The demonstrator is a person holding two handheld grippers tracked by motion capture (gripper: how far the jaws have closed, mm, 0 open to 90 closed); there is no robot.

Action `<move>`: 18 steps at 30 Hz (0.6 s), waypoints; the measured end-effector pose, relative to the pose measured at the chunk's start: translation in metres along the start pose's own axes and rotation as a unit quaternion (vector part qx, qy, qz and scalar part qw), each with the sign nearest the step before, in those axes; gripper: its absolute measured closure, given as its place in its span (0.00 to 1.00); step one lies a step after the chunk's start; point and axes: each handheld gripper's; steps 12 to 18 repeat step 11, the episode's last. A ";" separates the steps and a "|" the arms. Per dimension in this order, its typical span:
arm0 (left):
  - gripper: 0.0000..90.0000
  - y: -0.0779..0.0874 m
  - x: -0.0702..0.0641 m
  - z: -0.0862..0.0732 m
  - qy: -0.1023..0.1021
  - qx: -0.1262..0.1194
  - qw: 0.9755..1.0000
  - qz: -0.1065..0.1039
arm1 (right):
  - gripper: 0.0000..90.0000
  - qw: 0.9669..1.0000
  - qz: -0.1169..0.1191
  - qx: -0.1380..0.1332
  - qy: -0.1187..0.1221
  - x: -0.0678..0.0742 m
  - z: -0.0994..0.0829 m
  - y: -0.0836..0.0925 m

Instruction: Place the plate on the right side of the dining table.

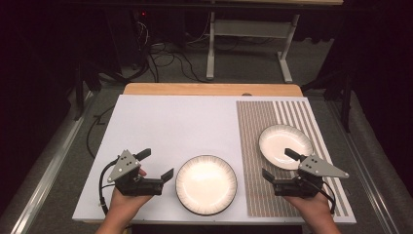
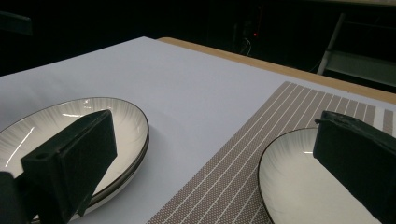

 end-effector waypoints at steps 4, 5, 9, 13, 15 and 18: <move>0.00 0.003 -0.001 0.001 0.001 -0.009 1.000 0.007 | 0.01 1.000 -0.001 -0.006 0.008 0.000 0.000 0.004; 0.00 0.004 -0.002 0.001 0.001 -0.013 1.000 0.009 | 0.01 1.000 -0.001 -0.005 0.008 0.000 0.000 0.004; 0.00 0.007 -0.002 0.001 -0.006 -0.015 1.000 0.012 | 0.01 1.000 -0.004 -0.003 0.005 -0.002 -0.002 0.004; 0.00 0.007 0.000 0.000 -0.003 -0.015 1.000 0.011 | 0.01 1.000 -0.004 -0.003 0.003 -0.002 -0.002 0.004; 0.00 0.007 0.000 0.000 -0.003 -0.015 1.000 0.011 | 0.01 1.000 -0.004 -0.003 0.003 -0.002 -0.002 0.004; 0.00 0.007 0.000 0.000 -0.003 -0.015 1.000 0.011 | 0.01 1.000 -0.004 -0.003 0.003 -0.002 -0.002 0.004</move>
Point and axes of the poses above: each handheld gripper's, and its own axes: y roughly backward along the jaws, z roughly out of its top, x roughly to its left, and after that the axes turned 10 degrees about x, right-handed
